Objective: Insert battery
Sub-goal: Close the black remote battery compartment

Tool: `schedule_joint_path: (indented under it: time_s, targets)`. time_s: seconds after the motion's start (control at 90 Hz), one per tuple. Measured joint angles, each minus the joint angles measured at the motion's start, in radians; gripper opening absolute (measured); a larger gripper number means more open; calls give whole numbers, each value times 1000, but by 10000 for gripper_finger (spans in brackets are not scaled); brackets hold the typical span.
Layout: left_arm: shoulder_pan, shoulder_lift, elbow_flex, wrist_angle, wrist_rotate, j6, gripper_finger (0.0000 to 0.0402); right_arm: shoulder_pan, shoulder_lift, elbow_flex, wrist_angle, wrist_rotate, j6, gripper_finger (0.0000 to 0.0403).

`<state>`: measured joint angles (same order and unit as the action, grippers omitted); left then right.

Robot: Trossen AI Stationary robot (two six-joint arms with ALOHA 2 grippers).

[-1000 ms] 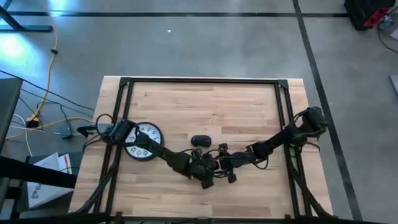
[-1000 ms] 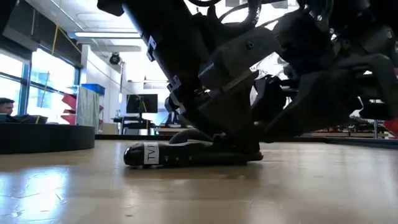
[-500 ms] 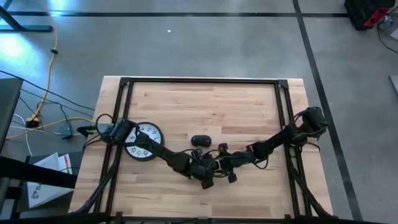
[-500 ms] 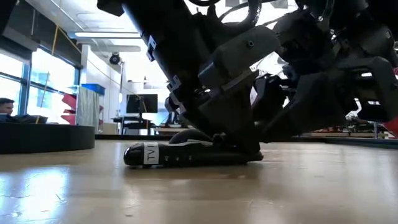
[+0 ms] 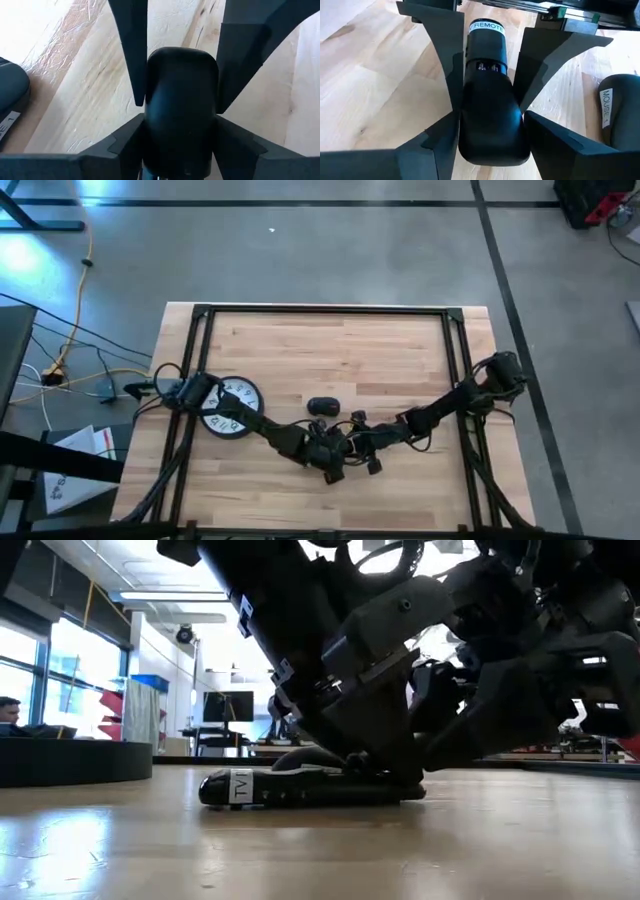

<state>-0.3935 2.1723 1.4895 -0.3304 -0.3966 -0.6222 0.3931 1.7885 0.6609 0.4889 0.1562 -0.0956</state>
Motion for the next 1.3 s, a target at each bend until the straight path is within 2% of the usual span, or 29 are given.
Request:
schedule_joint_path:
  time_s: [0.333, 0.644, 1.3]
  targets:
    - [0, 0, 0, 12, 2, 17, 184, 0, 0, 0, 0, -4, 9, 189]
    - [0, 0, 0, 13, 2, 30, 183, 0, 0, 0, 0, -4, 9, 149]
    - [0, -1, 1, 13, 8, 77, 202, 0, 0, 0, 0, -8, 73, 156]
